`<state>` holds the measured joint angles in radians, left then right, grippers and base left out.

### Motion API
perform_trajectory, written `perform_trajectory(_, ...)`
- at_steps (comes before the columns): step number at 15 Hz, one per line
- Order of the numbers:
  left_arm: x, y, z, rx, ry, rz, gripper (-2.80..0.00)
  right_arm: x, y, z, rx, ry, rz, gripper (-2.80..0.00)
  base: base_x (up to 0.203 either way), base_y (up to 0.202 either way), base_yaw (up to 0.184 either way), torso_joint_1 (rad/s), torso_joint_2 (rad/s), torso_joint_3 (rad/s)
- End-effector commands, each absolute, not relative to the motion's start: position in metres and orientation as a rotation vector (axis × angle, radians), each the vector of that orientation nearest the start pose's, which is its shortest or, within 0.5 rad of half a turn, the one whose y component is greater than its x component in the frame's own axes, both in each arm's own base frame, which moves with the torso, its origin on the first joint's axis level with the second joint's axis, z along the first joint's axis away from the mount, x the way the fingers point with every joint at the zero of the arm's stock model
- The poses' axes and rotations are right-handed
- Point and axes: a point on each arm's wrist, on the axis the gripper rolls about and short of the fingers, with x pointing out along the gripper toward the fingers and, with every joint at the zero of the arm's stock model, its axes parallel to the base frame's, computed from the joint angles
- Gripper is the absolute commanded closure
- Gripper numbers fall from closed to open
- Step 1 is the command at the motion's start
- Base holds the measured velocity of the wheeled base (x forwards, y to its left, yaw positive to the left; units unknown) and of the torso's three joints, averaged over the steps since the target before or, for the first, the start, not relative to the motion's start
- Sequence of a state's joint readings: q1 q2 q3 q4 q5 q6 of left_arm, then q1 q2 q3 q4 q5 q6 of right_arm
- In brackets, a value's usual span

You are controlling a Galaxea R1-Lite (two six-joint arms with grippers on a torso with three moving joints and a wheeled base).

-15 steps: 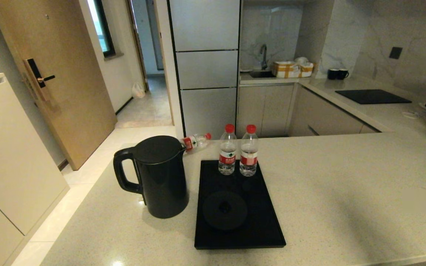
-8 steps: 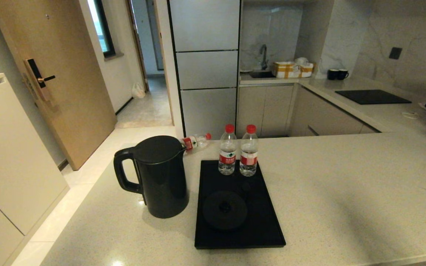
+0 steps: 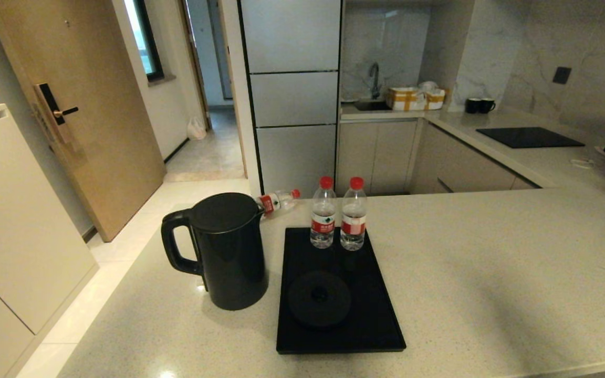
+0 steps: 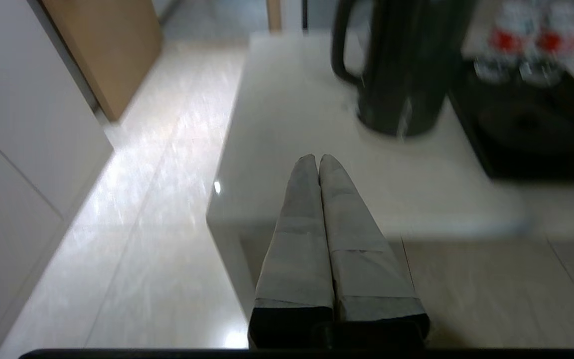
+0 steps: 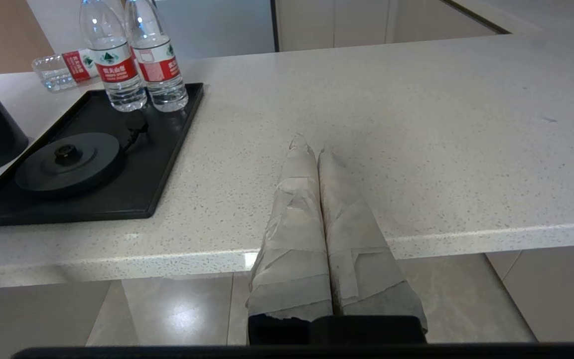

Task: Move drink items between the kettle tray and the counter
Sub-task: Pick up the bottled water

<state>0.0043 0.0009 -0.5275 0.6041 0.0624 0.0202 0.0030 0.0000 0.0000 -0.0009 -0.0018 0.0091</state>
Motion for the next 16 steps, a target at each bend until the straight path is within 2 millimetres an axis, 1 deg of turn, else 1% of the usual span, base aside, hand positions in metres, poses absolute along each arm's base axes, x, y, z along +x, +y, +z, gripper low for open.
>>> perform_trajectory(1, -0.062, 0.002, 0.128, 0.028, 0.056, 0.088, 0.0, -0.023, 0.0, 0.076, 0.009, -0.002, 0.002, 0.0, 0.0, 0.0, 0.0, 0.0, 0.0, 0.0)
perform_trajectory(3, -0.056, 0.002, 0.126, 0.042, 0.017, 0.103, 0.0, -0.023, 0.0, 0.076, 0.009, -0.002, 0.002, 0.0, 0.0, 0.0, 0.0, 0.0, 0.0, 0.0)
perform_trajectory(4, -0.048, 0.002, 0.12, 0.054, -0.015, 0.099, 0.0, -0.023, 0.0, 0.076, 0.009, -0.002, 0.002, 0.0, 0.0, 0.0, 0.0, 0.0, 0.0, 0.0)
perform_trajectory(5, -0.036, 0.002, 0.103, 0.07, -0.018, 0.089, 0.0, -0.023, 0.0, 0.076, 0.009, -0.002, 0.002, 0.0, 0.0, 0.0, 0.0, 0.0, 0.0, 0.0)
perform_trajectory(6, -0.028, 0.001, 0.089, 0.076, -0.018, 0.068, 0.0, -0.023, 0.0, 0.076, 0.009, -0.002, 0.002, 0.0, 0.0, 0.0, 0.0, 0.0, 0.0, 0.0)
perform_trajectory(7, -0.024, 0.001, 0.081, 0.07, -0.026, 0.033, 0.0, -0.023, 0.0, 0.076, 0.009, -0.002, 0.002, 0.0, 0.0, 0.0, 0.0, 0.0, 0.0, 0.0)
perform_trajectory(8, -0.023, 0.0, 0.079, 0.06, -0.027, 0.013, 0.0, -0.023, 0.0, 0.075, 0.009, 0.0, 0.002, 0.0, 0.0, 0.0, 0.0, 0.0, 0.0, 0.0)
perform_trajectory(9, -0.023, 0.0, 0.074, 0.053, 0.015, 0.012, 0.0, -0.023, 0.0, 0.075, 0.009, 0.0, 0.002, 0.0, 0.0, 0.0, 0.0, 0.0, 0.0, 0.0)
perform_trajectory(12, -0.023, 0.0, 0.072, 0.08, 0.049, -0.002, 0.0, -0.023, 0.0, 0.076, 0.009, -0.002, 0.002, 0.0, 0.0, 0.0, 0.0, 0.0, 0.0, 0.0)
perform_trajectory(16, -0.023, -0.001, 0.071, 0.079, 0.044, -0.016, 0.0, -0.023, 0.0, 0.076, 0.009, -0.002, 0.002, 0.0, 0.0, 0.0, 0.0, 0.0, 0.0, 0.0)
